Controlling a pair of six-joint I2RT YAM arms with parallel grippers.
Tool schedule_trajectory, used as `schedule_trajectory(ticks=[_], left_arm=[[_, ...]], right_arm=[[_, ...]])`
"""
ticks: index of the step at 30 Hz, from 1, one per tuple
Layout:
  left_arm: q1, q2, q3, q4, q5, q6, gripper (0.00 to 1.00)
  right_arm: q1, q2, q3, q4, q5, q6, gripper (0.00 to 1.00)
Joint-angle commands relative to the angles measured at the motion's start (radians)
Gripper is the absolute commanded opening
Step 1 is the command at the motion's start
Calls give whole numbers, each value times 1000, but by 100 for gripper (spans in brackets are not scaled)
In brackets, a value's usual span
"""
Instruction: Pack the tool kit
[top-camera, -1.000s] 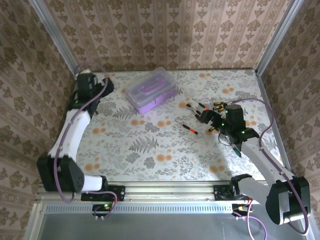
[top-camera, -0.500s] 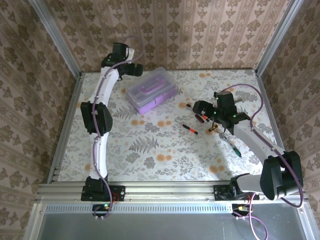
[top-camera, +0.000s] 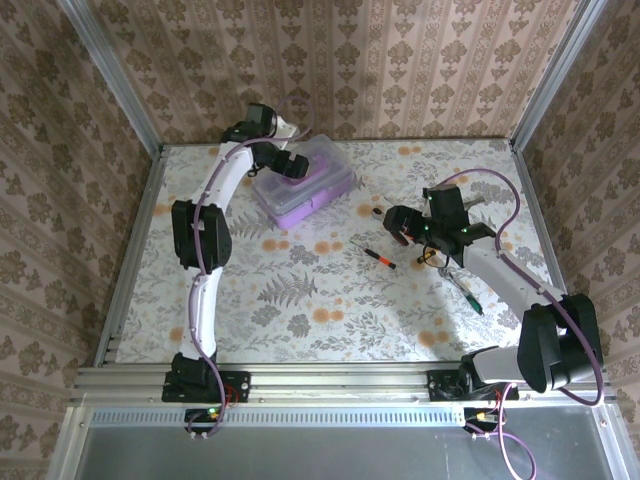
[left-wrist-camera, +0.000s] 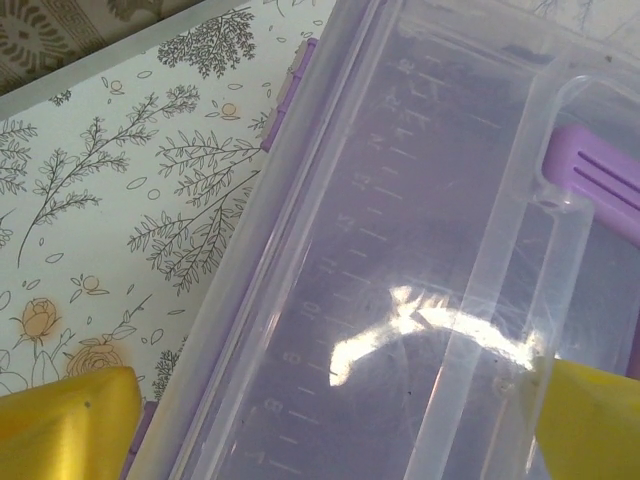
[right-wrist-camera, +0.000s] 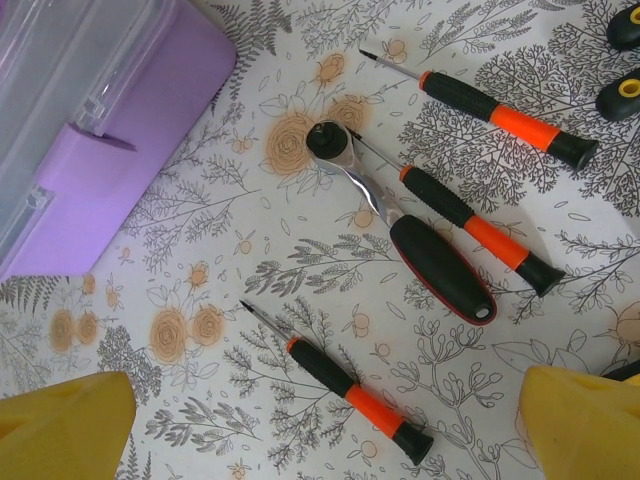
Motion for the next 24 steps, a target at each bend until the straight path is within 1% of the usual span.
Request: schedule_trajectory(ticks=[1, 3, 5, 9, 12, 14, 16, 18, 19, 20, 24], left_arm=[[-4, -26, -41, -27, -53, 8, 90], [-5, -50, -84, -20, -83, -10, 84], [-5, -100, -167, 10, -121, -44, 81], [-13, -235, -387, 98, -149, -118, 80], [-37, -328, -529, 123, -210, -173, 80], [-69, -381, -610, 110, -285, -210, 80], [-104, -418, -664, 57, -376, -261, 80], [-142, -460, -744, 26, -431, -328, 80], [-144, -487, -787, 18, -438, -365, 81], [-181, -512, -826, 12, -427, -391, 81], [-240, -615, -924, -25, -422, -479, 83]], right_arm=[[13, -5, 28, -26, 13, -5, 100], [16, -13, 26, -27, 10, -2, 100], [18, -22, 23, -29, 5, 0, 100], [22, -51, 9, -29, -18, 10, 100], [24, -85, -13, -34, -42, 14, 100], [26, -118, -34, -39, -52, 16, 100], [27, -148, -53, -40, -68, 28, 100], [28, -172, -73, -32, -102, 50, 100], [31, -181, -83, -29, -121, 61, 100], [35, -189, -92, -28, -136, 72, 100], [62, -222, -100, -62, -148, 78, 100]])
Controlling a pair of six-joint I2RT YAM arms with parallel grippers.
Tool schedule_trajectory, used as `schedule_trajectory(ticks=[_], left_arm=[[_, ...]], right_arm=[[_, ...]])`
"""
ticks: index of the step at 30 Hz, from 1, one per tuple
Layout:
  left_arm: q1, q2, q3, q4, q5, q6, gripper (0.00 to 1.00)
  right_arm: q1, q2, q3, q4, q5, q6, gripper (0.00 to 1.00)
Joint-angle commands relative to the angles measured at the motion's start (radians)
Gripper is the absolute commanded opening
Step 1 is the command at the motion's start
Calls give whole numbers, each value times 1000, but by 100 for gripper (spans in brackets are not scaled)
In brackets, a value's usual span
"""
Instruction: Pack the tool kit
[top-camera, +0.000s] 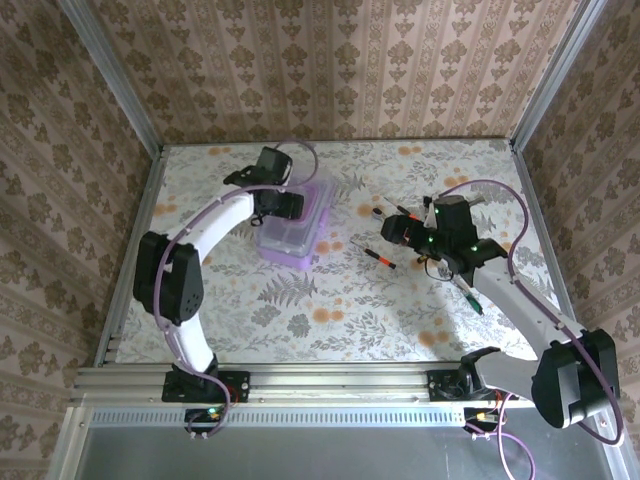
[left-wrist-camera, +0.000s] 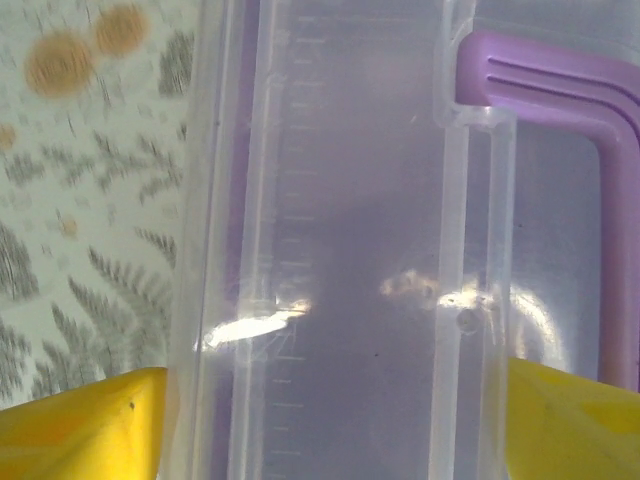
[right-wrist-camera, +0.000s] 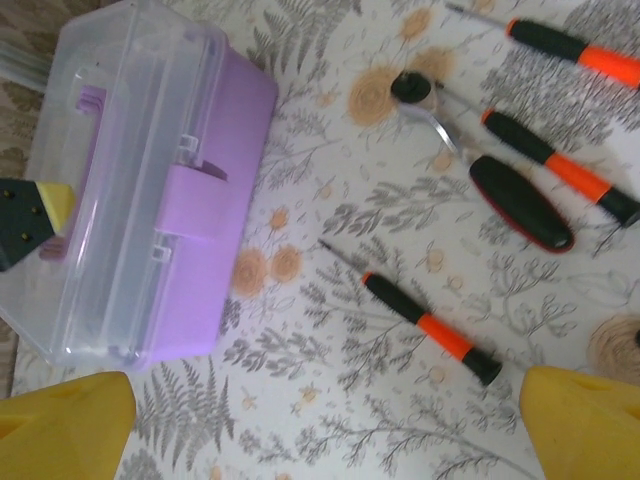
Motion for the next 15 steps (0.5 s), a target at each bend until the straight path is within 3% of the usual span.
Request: schedule_trajectory(ticks=[1, 4, 10, 15], left_arm=[[-44, -52, -113, -174, -24, -116, 83], [-65, -118, -170, -166, 23, -164, 88], [-83, -254, -108, -275, 15, -150, 97], [-80, -315, -32, -251, 8, -139, 96]], right_arm=[[25, -47, -8, -55, -41, 21, 100], [40, -82, 3, -93, -35, 17, 100], [73, -130, 60, -217, -26, -6, 100], [81, -131, 49, -219, 12, 4, 100]])
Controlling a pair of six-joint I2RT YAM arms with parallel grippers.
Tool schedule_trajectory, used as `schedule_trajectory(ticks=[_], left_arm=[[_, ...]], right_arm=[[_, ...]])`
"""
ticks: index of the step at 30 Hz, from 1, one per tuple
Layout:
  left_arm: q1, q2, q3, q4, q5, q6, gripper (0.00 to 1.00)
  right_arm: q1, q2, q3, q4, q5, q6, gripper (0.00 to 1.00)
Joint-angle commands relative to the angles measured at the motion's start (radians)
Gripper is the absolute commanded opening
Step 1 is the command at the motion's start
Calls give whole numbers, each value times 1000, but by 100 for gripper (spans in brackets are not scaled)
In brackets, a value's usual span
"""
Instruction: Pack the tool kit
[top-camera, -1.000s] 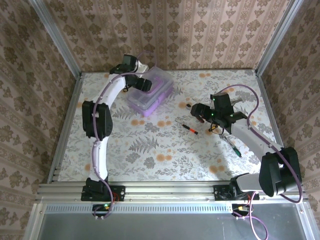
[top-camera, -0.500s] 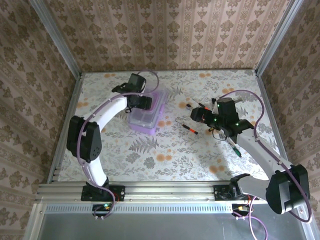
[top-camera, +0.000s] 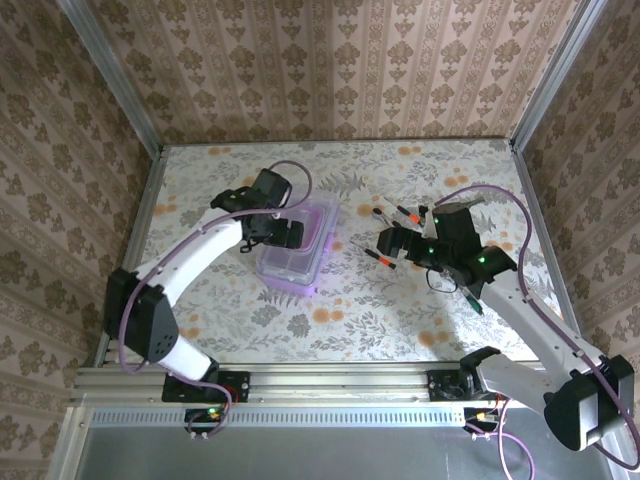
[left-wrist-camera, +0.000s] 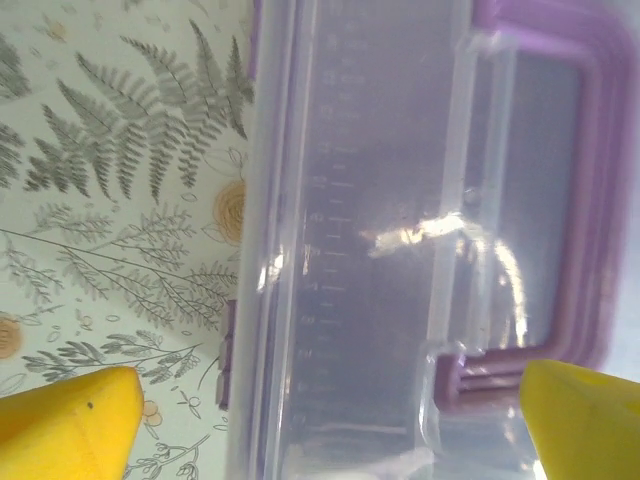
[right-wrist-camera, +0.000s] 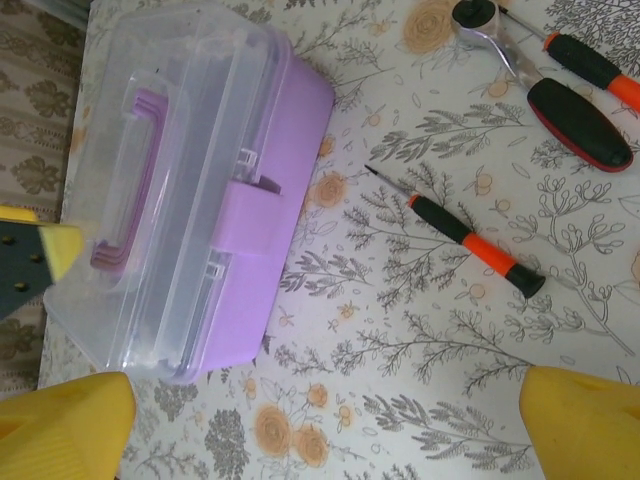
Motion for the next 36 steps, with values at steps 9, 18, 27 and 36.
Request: schedule_trajectory(ticks=[9, 18, 27, 36], left_arm=[[46, 71, 125, 213, 102, 63, 91], [126, 170, 102, 134, 167, -31, 88], [95, 215, 125, 99, 176, 52, 89], [56, 231, 148, 48, 44, 64, 89]], right_arm=[[58, 59, 42, 49, -5, 55, 100], [98, 190, 65, 127, -76, 70, 88], [110, 352, 197, 101, -122, 133, 85], [144, 390, 201, 65, -79, 171, 82]])
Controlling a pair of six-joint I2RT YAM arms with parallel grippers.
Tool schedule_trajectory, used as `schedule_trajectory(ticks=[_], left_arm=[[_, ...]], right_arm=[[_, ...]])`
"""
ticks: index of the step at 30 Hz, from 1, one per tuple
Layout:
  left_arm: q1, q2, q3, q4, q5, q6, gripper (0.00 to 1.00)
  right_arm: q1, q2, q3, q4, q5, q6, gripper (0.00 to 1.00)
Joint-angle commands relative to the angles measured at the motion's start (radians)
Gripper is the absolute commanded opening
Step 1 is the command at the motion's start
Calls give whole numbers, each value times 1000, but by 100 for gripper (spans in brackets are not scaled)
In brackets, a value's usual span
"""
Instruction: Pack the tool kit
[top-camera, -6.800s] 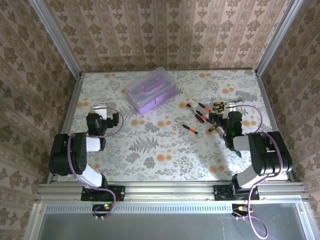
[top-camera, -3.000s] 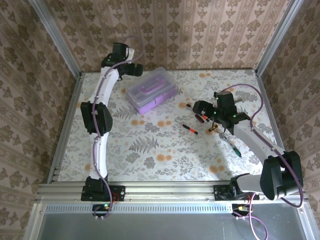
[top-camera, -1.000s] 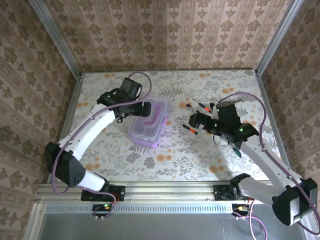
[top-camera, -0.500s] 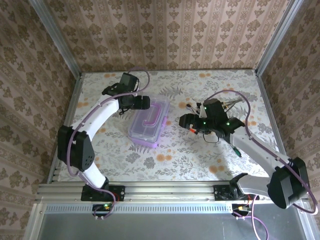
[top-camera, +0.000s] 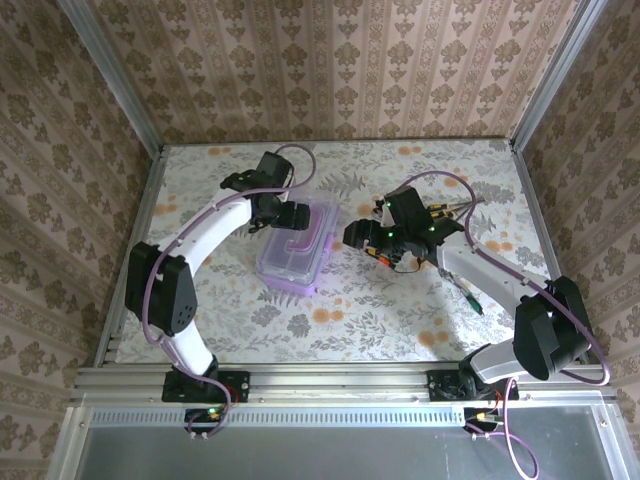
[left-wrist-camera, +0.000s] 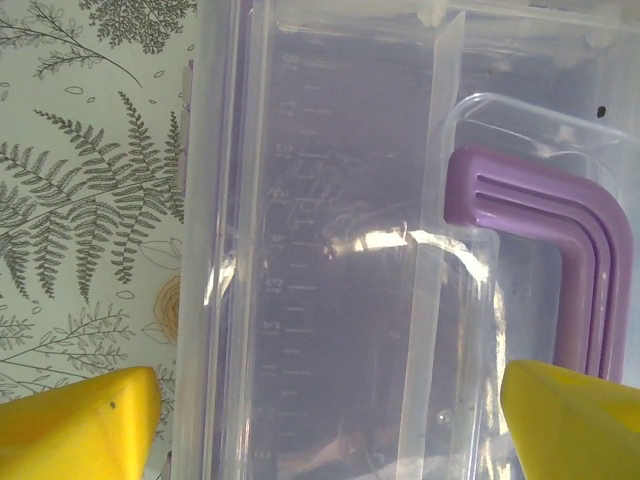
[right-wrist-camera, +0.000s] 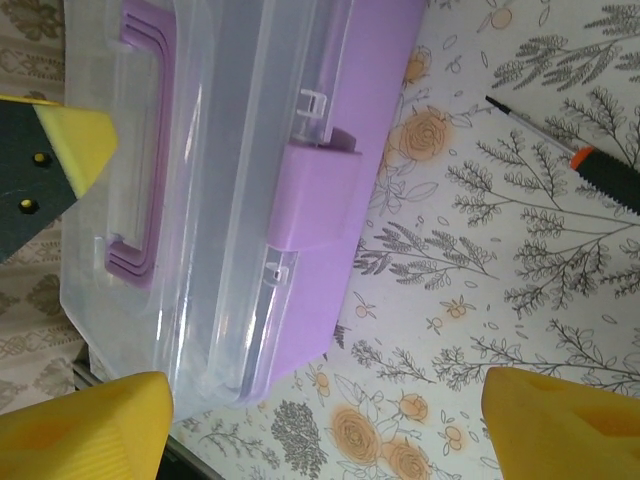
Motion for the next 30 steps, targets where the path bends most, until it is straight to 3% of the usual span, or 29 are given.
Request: schedule_trajectory(ticks=[1, 11, 22, 26, 30], left_arm=[[-5, 4, 31, -47, -73, 31, 89], [-5, 35, 19, -37, -23, 33, 89], [13, -12, 34, -44, -25, 40, 89], [29, 0, 32, -39, -26, 47, 88], [34, 27, 34, -47, -23, 60, 88]], right_arm=[[10, -6, 19, -24, 23, 41, 82], [36, 2, 42, -15, 68, 151, 80], [50, -76, -50, 0, 104, 135, 81], [49, -43, 21, -32, 65, 51, 84], [47, 3, -19, 134, -9, 32, 85]])
